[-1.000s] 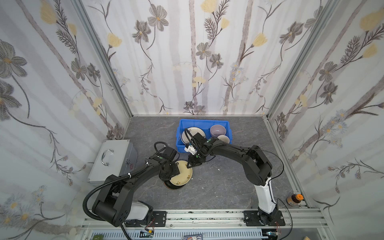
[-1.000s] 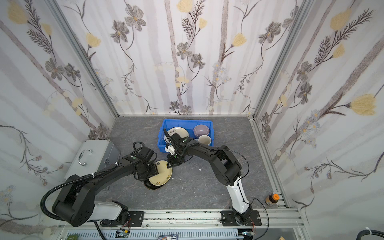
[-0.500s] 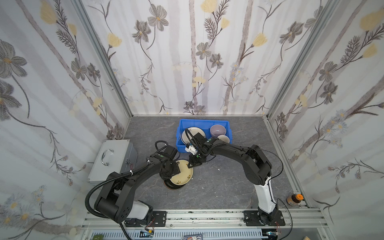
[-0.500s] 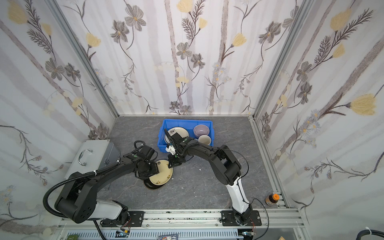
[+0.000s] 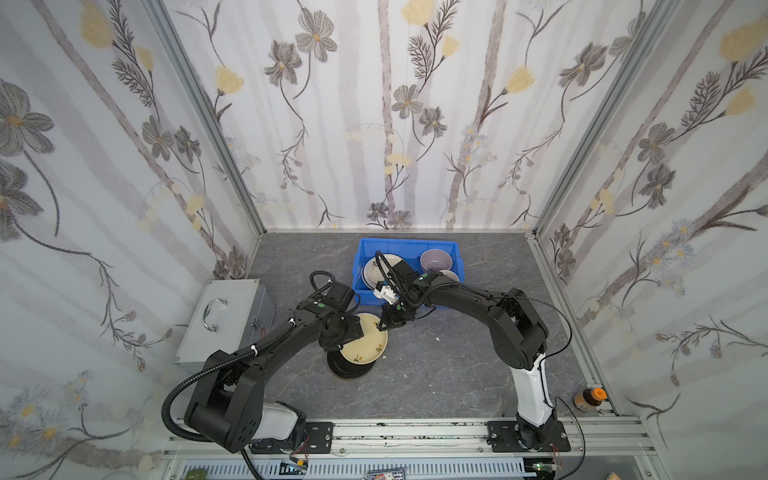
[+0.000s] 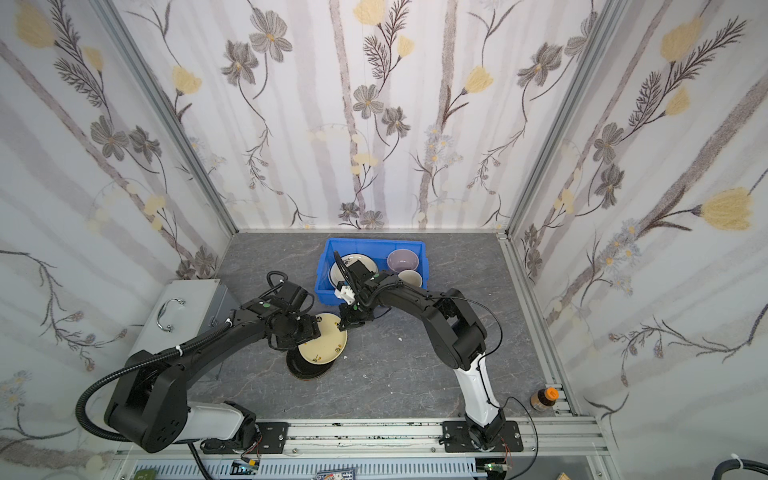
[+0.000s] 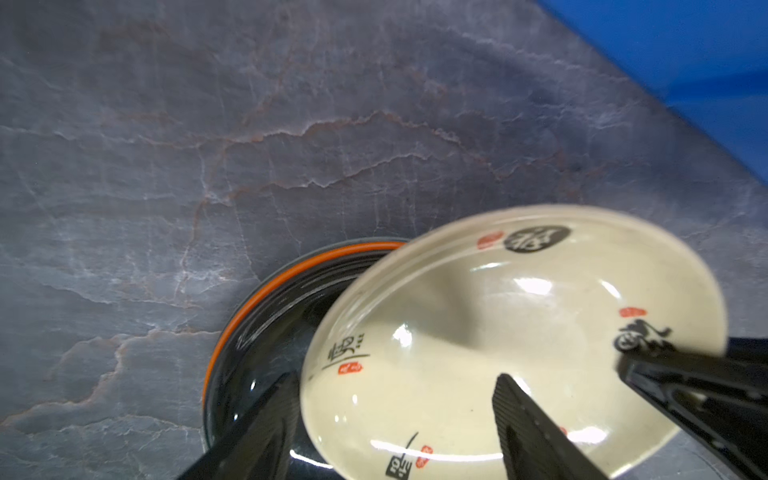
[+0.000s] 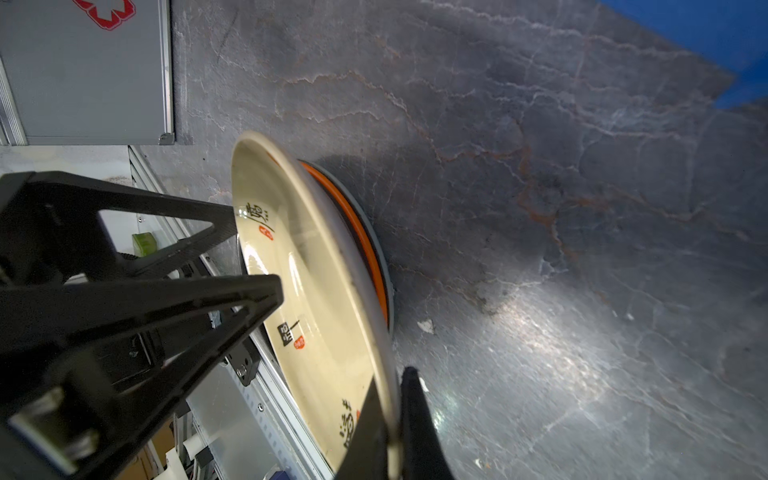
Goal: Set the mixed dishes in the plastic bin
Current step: 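Pinch the next cream plate rim with the right gripper while the left gripper braces it, then lift the cream calligraphy plate with the right gripper over the bin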
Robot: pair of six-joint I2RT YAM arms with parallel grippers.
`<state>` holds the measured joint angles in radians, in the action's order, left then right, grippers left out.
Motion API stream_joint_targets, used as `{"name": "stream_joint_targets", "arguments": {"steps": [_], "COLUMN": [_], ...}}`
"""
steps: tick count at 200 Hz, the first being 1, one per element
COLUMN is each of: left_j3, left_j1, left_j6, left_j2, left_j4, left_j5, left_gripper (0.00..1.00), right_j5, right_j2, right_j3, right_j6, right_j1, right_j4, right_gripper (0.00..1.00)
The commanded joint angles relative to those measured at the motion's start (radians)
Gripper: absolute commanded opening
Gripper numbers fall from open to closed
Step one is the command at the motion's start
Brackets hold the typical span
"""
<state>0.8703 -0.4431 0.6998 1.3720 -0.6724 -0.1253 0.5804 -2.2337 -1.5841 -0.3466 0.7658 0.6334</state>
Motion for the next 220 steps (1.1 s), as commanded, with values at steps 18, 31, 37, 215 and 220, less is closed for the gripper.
{"name": "stream_joint_targets", "arguments": {"steps": [18, 31, 37, 215, 220], "left_j3": [0.106, 0.154, 0.174, 0.512, 0.520], "left_j1": [0.048, 0.075, 0.090, 0.248, 0.247], "left_j6": [-0.077, -0.095, -0.105, -0.242, -0.243], "left_j2": [-0.072, -0.103, -0.108, 0.110, 0.122], "left_j4": [-0.138, -0.175, -0.188, -0.235, -0.233], "left_j5": [0.049, 0.052, 0.052, -0.034, -0.037], "left_gripper": [0.89, 0.93, 0.95, 1.00, 1.00], "right_j5": [0.034, 0.028, 0.022, -0.086, -0.092], "right_j2": [0.026, 0.030, 0.031, -0.284, -0.290], "right_j3": [-0.048, -0.076, -0.094, -0.669, -0.669], "right_j6": [0.009, 0.015, 0.017, -0.044, -0.049], "right_j1": [-0.014, -0.022, -0.028, -0.292, -0.296], "right_j4": [0.010, 0.028, 0.039, 0.098, 0.089], "right_gripper": [0.06, 0.06, 0.06, 0.07, 0.07]}}
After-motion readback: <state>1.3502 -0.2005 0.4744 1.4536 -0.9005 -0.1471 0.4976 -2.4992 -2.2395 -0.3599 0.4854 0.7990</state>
